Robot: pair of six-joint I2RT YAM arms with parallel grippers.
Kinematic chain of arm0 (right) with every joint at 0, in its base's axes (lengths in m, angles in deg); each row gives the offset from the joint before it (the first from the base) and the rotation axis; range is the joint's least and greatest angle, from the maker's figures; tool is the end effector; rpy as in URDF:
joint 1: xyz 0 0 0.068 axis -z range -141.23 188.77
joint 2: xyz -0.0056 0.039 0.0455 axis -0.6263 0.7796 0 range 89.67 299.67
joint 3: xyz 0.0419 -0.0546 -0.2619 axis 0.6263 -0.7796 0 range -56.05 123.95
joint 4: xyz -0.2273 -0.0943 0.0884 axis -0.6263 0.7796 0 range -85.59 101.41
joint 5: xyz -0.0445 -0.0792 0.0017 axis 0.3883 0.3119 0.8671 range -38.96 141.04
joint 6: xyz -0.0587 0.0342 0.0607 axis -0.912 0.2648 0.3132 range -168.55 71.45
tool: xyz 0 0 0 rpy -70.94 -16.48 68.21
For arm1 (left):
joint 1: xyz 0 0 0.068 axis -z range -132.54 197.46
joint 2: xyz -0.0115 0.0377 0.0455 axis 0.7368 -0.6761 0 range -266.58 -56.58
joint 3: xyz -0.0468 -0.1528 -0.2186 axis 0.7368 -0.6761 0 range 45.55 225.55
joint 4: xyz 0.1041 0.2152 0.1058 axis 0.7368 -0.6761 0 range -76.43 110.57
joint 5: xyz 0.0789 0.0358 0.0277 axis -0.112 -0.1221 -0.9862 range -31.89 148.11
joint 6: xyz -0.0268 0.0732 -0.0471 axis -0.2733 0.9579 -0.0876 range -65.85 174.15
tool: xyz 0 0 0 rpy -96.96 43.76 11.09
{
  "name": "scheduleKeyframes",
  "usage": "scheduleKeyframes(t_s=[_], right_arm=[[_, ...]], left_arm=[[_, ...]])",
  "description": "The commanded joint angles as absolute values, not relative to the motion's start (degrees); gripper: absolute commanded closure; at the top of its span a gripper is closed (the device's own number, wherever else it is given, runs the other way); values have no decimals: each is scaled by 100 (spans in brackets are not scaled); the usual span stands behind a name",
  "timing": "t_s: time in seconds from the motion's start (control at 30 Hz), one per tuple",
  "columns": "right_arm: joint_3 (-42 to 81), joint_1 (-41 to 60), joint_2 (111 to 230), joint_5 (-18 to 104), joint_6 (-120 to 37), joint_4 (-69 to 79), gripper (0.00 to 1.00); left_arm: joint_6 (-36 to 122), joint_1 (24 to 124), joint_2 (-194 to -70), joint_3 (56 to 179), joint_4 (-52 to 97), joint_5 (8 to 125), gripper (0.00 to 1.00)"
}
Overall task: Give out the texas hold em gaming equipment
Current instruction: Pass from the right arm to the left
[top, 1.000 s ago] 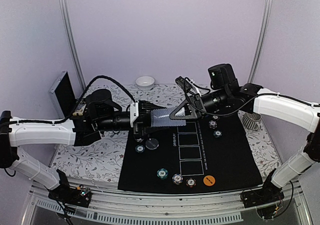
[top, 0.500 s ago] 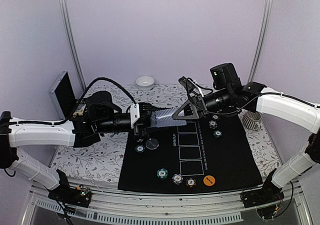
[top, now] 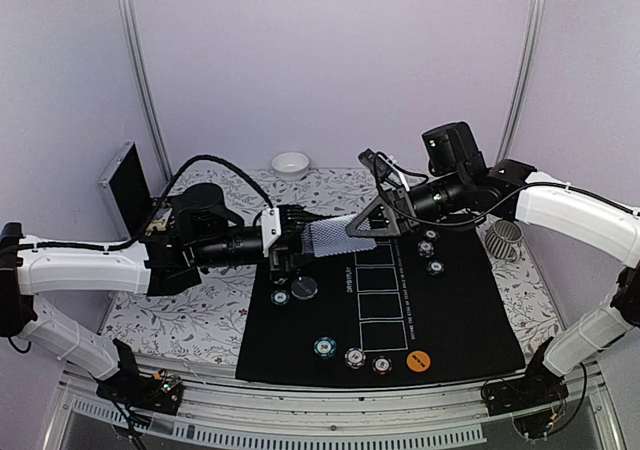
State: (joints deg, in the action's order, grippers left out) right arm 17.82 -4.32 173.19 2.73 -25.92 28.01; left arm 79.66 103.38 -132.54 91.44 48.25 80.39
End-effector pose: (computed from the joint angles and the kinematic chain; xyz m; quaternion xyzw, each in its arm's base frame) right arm 0.2135 0.2832 0.3215 -0.3340 0.7555 0.5378 0.1688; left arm 0.1693 -0.3055 0.2906 0.5633 0.4494 -0.3127 0.6188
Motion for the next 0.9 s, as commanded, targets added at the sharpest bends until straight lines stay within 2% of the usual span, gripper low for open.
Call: scheduleKeyframes(t_s=[0.0, 0.17, 0.4, 0.6, 0.67, 0.8, 0.87], right_arm=[[1893, -411, 17264, 210, -2584, 2689, 51], [1590, -408, 17403, -154, -2132, 2077, 53], [1527, -407, 17535, -365, -1922, 1831, 70], [1447, -409, 17583, -538, -1835, 1655, 90], [1428, -403, 17566, -575, -1799, 1585, 96], [1443, -394, 17475, -584, -1770, 1529, 97], [1424, -395, 17414, -636, -1754, 1447, 97]], left_arm=[[7750, 10493, -13296, 9078, 5137, 7956, 48], [7628, 10607, -13334, 9009, 5440, 7814, 48], [7731, 10665, -13357, 8989, 5513, 7644, 47], [7817, 10688, -13379, 9029, 5458, 7633, 45], [7821, 10694, -13362, 9016, 5453, 7631, 38], [7907, 10709, -13295, 8888, 5431, 7615, 3], [8016, 10736, -13230, 8732, 5534, 7646, 2]])
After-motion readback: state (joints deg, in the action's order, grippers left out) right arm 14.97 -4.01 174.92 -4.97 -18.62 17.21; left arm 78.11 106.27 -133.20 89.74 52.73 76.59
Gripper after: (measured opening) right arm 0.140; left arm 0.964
